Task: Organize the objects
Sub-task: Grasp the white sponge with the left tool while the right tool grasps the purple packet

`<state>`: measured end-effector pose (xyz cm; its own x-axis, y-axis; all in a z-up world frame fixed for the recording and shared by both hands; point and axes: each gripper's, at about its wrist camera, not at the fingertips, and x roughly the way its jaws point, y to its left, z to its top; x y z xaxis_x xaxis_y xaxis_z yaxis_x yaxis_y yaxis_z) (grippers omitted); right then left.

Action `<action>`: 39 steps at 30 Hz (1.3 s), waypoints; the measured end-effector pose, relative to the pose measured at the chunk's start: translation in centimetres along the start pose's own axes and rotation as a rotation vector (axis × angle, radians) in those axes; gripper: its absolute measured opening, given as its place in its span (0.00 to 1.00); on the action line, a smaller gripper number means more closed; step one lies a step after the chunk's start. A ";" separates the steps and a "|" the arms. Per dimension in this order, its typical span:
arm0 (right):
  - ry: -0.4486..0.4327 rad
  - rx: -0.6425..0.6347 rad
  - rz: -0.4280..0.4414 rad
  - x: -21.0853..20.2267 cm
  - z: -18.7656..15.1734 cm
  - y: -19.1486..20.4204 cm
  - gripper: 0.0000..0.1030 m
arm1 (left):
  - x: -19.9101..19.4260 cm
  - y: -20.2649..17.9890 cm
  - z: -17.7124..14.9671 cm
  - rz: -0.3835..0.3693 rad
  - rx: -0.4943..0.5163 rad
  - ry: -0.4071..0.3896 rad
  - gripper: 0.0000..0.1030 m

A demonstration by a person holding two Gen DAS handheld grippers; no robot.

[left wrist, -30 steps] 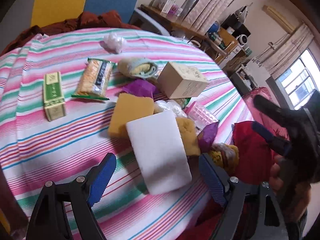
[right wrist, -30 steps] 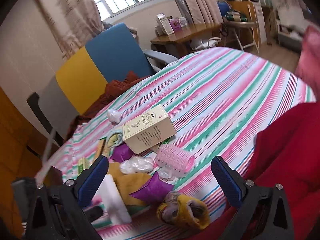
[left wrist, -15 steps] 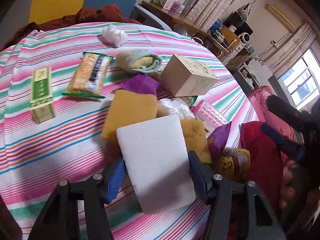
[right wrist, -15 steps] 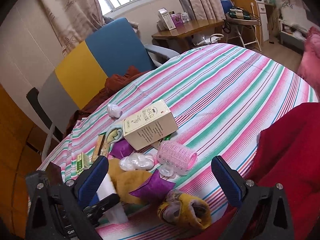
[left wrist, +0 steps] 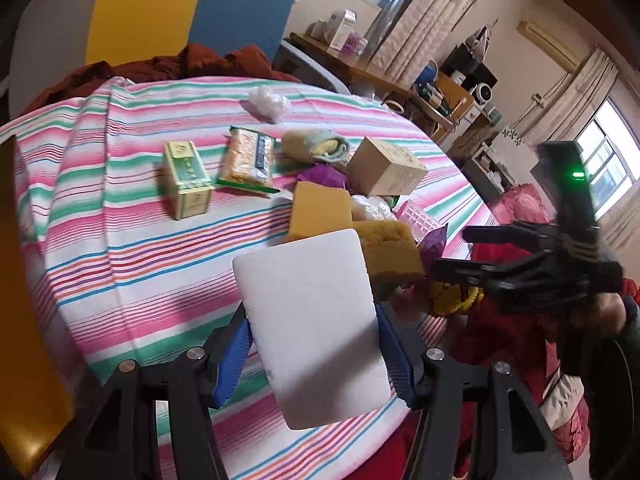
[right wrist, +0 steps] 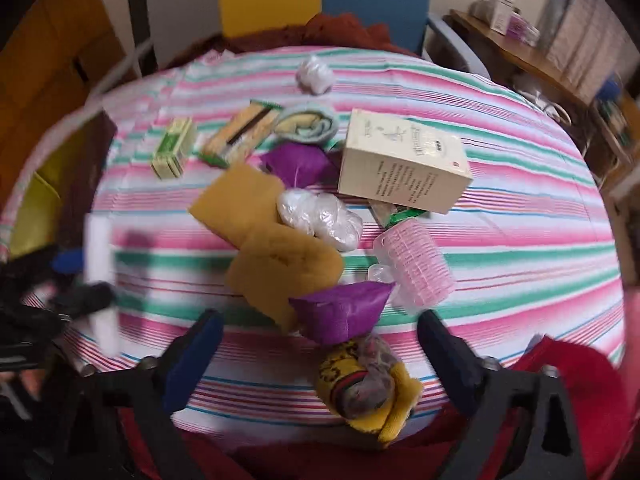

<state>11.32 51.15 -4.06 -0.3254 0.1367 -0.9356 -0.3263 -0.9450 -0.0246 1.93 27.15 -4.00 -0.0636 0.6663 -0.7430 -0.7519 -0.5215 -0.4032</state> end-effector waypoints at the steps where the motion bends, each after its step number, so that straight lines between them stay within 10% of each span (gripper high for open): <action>1: 0.018 -0.002 -0.006 0.3 0.2 -0.2 0.79 | -0.6 0.2 -0.1 -0.002 -0.004 -0.011 0.59; 6: 0.063 0.001 -0.013 1.3 0.9 -0.7 0.51 | -2.5 0.4 -0.3 -0.007 -0.017 -0.051 0.60; 21: -0.223 0.122 0.054 -7.5 1.2 -1.3 0.50 | -6.6 1.6 -0.8 0.019 -0.057 -0.156 0.60; 39: -0.218 -0.260 0.515 -5.9 6.8 26.4 0.50 | -18.9 15.5 -7.3 0.406 -0.382 -0.328 0.62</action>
<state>-1.42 27.46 3.21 -0.5664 -0.3251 -0.7573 0.1391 -0.9434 0.3009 -3.75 2.60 -0.08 -0.5369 0.4728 -0.6987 -0.3432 -0.8790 -0.3311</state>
